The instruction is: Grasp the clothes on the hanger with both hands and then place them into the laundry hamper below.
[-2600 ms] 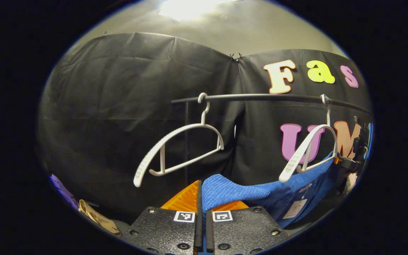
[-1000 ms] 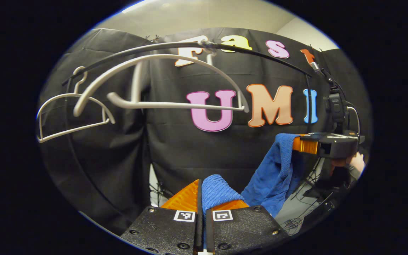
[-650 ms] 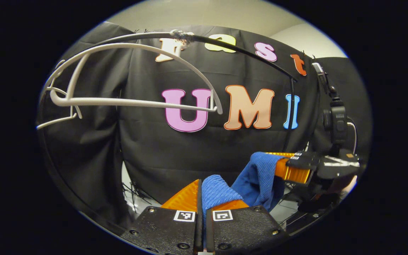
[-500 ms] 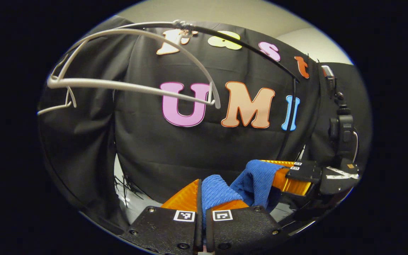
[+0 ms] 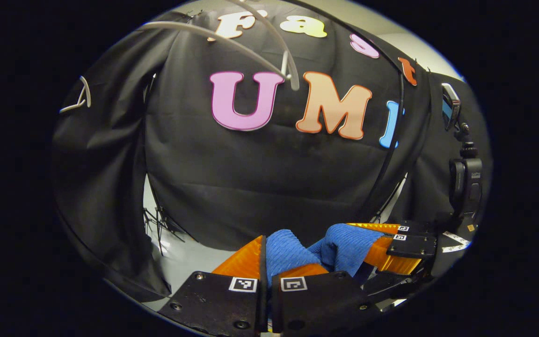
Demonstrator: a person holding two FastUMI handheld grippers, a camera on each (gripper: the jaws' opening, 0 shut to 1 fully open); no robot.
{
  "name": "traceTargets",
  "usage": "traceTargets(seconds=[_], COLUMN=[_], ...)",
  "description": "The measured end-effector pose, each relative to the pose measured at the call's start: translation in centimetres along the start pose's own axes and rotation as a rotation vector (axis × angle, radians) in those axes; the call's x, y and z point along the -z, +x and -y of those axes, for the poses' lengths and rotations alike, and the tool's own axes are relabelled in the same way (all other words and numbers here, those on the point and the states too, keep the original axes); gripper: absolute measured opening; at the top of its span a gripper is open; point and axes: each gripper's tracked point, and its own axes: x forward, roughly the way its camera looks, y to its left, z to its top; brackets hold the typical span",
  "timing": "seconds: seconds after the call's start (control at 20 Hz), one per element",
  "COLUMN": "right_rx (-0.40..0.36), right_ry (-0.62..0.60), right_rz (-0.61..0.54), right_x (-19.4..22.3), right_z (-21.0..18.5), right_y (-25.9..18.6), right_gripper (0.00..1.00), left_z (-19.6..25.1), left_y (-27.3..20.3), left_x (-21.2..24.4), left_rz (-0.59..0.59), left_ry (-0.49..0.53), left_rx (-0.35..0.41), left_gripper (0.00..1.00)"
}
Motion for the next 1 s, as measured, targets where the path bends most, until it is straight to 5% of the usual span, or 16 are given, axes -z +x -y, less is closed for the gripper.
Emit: traceTargets(seconds=[0.6,1.0], right_rx=[0.071,0.075], right_ry=[0.080,0.096], right_rz=[-0.327,-0.364], right_x=[13.5,14.8], right_z=[3.1,3.5], right_y=[2.5,2.7], right_gripper=[0.06,0.06], left_z=[-0.4,-1.6], left_y=[3.0,1.7], left_x=[13.2,22.4], left_rz=[-0.404,-0.674], left_ry=[0.048,-0.008], left_rx=[-0.012,-0.013], left_gripper=[0.05,0.10])
